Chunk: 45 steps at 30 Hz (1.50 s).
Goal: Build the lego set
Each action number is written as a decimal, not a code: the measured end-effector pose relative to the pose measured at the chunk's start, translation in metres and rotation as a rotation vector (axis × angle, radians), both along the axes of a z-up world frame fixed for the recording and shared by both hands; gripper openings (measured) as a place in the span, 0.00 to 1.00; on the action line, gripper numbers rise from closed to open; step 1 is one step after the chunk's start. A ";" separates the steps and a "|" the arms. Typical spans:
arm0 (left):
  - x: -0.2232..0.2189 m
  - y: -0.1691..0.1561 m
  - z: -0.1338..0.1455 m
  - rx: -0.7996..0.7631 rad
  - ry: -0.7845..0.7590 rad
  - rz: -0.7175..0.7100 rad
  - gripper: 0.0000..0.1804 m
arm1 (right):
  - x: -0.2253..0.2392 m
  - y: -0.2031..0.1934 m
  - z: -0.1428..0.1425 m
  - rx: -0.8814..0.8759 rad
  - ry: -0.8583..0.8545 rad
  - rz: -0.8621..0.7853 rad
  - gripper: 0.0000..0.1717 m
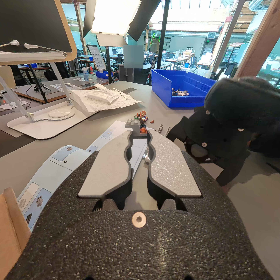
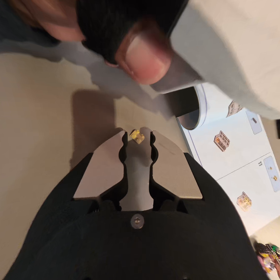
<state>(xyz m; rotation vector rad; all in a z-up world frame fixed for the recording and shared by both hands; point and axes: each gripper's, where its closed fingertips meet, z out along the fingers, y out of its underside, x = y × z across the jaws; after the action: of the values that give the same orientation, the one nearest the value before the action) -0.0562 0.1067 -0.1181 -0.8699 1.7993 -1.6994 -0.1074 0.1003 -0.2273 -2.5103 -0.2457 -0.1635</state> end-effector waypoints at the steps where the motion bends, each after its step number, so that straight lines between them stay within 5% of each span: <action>1: 0.000 0.000 0.000 -0.004 0.000 0.000 0.09 | 0.001 0.000 -0.001 0.005 -0.004 -0.005 0.16; 13: 0.000 0.000 0.000 0.003 -0.002 0.001 0.09 | 0.039 -0.012 0.002 0.037 -0.082 -0.126 0.16; 28: -0.001 -0.001 -0.002 0.001 0.008 -0.011 0.09 | 0.026 -0.006 -0.004 0.040 0.047 -0.093 0.07; 45: -0.008 -0.004 -0.004 -0.147 0.102 -0.144 0.09 | 0.008 -0.034 -0.003 0.003 0.021 0.194 0.07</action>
<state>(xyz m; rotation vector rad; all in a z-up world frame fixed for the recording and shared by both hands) -0.0643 0.1023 -0.1216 -0.9227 1.8615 -1.9304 -0.0990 0.0661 -0.2298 -2.4669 -0.4776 -0.0594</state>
